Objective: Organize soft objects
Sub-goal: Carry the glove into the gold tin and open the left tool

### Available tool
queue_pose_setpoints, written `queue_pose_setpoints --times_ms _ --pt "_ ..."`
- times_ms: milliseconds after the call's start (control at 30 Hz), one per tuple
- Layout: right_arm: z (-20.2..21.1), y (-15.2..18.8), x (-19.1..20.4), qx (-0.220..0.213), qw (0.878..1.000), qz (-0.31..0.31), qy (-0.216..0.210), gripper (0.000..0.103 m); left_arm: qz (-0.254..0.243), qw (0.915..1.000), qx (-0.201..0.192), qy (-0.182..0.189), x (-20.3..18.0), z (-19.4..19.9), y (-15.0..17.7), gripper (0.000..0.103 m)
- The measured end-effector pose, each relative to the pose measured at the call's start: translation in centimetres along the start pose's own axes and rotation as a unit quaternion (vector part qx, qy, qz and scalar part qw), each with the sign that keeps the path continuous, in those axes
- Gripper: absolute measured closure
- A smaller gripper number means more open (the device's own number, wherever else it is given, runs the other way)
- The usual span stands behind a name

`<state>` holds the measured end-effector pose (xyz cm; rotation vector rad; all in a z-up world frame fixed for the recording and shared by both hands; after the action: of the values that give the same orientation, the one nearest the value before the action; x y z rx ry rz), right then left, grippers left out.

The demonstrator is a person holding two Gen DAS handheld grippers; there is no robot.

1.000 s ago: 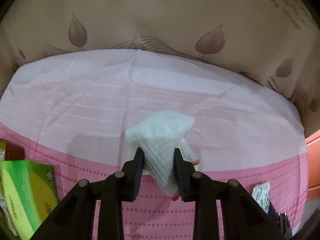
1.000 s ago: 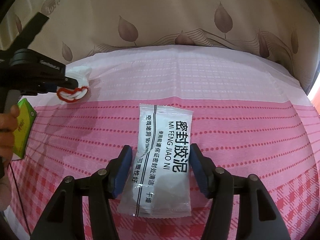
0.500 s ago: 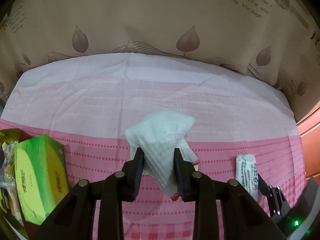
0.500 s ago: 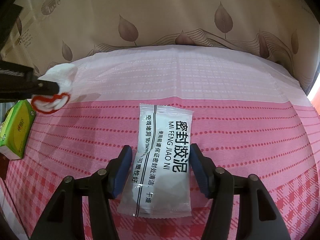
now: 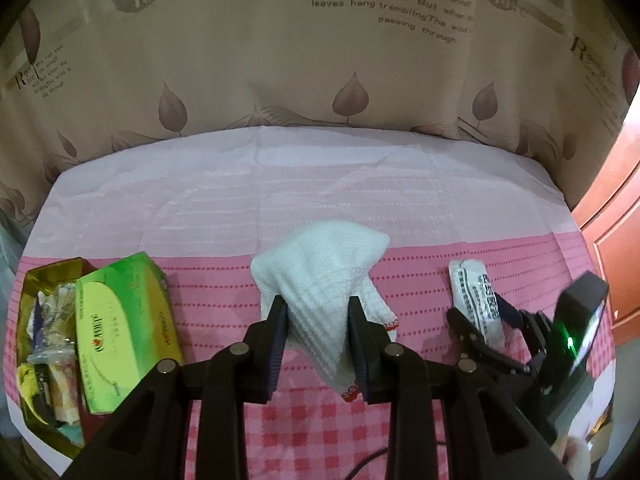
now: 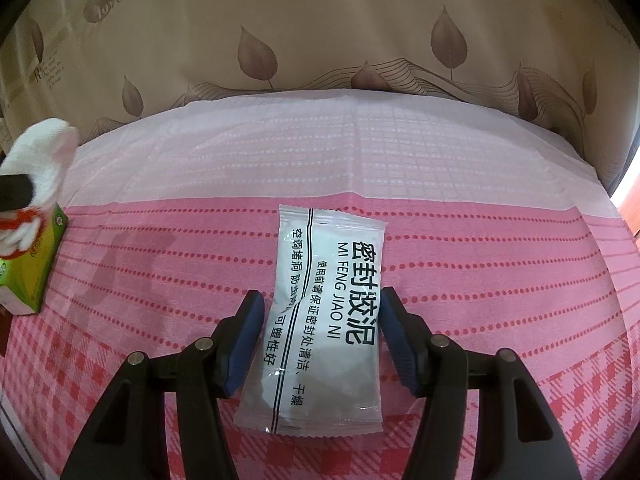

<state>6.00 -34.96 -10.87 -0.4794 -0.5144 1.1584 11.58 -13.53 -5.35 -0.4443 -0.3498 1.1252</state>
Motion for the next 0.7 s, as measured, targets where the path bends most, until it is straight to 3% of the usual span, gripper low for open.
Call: queue_pose_setpoints --times_ms 400,700 --pt "0.0 0.1 0.1 0.0 1.0 0.001 0.0 0.045 -0.011 0.9994 -0.026 -0.018 4.2 4.2 0.9 0.074" --pt "0.0 0.1 0.1 0.0 1.0 0.001 0.002 0.045 0.01 0.9974 -0.028 -0.067 10.6 5.7 1.9 0.074"
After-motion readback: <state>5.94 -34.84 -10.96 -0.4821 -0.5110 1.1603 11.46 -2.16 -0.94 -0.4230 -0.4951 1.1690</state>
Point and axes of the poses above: each gripper's, at about its wrist camera, not at the fingertips, and z roughly against the way its jaws point, x to its left, y to its underside, the point moved 6 cm from there along -z, roughly the way its jaws point, and after that the axes turned 5 degrees about -y, right-handed, at the moved point
